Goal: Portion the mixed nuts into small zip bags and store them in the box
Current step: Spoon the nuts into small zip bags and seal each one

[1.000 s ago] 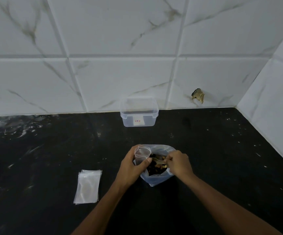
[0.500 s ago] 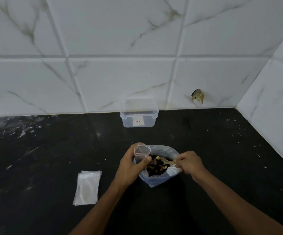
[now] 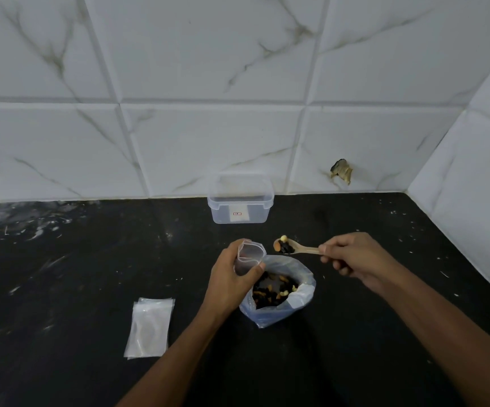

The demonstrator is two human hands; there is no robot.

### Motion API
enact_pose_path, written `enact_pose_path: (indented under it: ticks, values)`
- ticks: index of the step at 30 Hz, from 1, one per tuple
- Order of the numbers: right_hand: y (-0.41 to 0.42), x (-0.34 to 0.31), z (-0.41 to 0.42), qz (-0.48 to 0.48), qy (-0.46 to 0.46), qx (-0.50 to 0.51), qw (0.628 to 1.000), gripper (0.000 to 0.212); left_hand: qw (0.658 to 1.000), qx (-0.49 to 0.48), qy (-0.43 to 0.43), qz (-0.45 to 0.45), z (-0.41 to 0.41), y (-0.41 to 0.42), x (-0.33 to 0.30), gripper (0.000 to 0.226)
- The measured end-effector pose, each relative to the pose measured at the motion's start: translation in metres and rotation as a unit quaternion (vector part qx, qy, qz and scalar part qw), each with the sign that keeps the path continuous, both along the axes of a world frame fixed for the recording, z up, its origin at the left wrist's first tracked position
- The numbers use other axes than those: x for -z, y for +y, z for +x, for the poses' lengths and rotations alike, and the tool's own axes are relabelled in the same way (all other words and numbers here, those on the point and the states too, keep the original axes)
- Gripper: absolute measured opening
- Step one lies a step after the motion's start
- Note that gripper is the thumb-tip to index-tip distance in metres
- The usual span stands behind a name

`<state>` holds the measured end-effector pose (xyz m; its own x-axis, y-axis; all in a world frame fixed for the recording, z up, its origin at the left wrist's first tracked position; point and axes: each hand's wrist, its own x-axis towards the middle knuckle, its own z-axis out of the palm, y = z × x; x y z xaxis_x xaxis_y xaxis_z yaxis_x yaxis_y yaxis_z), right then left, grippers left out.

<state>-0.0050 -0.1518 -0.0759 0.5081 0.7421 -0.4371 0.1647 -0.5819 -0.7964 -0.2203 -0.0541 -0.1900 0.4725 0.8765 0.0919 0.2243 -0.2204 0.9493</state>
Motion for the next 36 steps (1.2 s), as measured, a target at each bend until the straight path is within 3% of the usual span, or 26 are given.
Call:
enact_pose_path:
  ticks: [4,8,12,15,17,20,23,27,31,36]
  values:
    - [0.004,-0.021,-0.012,0.032,-0.014,-0.029,0.999,0.010,1.000,0.002,0.019,0.011,0.008,-0.002,-0.001,0.060]
    - [0.008,-0.022,-0.029,0.056,-0.175,-0.099,0.978,0.011,1.000,-0.001,0.017,0.005,0.016,-0.005,-0.004,0.059]
    - [0.007,-0.017,-0.052,0.096,-0.363,-0.167,0.912,0.011,1.000,-0.004,0.018,0.010,0.018,-0.005,-0.004,0.042]
    - [0.006,-0.009,-0.063,0.094,-0.467,-0.250,0.843,0.006,1.000,0.002,0.017,0.007,0.018,-0.006,-0.002,0.039]
    - [0.004,-0.004,-0.072,0.098,-0.531,-0.295,0.789,0.013,1.000,0.006,0.012,0.004,0.018,-0.008,-0.003,0.039]
    - [-0.001,-0.001,-0.079,0.137,-0.586,-0.332,0.727,0.037,1.000,0.010,-0.003,-0.004,0.018,-0.012,-0.007,0.042]
    - [-0.002,-0.001,-0.081,0.183,-0.616,-0.327,0.693,0.039,1.000,0.008,-0.008,-0.014,0.018,-0.012,-0.008,0.048]
    - [-0.003,-0.007,-0.077,0.180,-0.595,-0.304,0.722,0.034,1.000,-0.002,0.000,-0.013,0.015,-0.008,-0.006,0.046]
    - [0.000,-0.017,-0.060,0.176,-0.513,-0.196,0.817,0.002,0.999,-0.026,-0.021,-0.022,0.008,-0.001,-0.010,0.042]
    - [0.001,0.016,-0.031,0.109,-0.417,-0.092,0.898,0.012,0.998,-0.040,-0.044,-0.035,-0.005,0.002,-0.015,0.038]
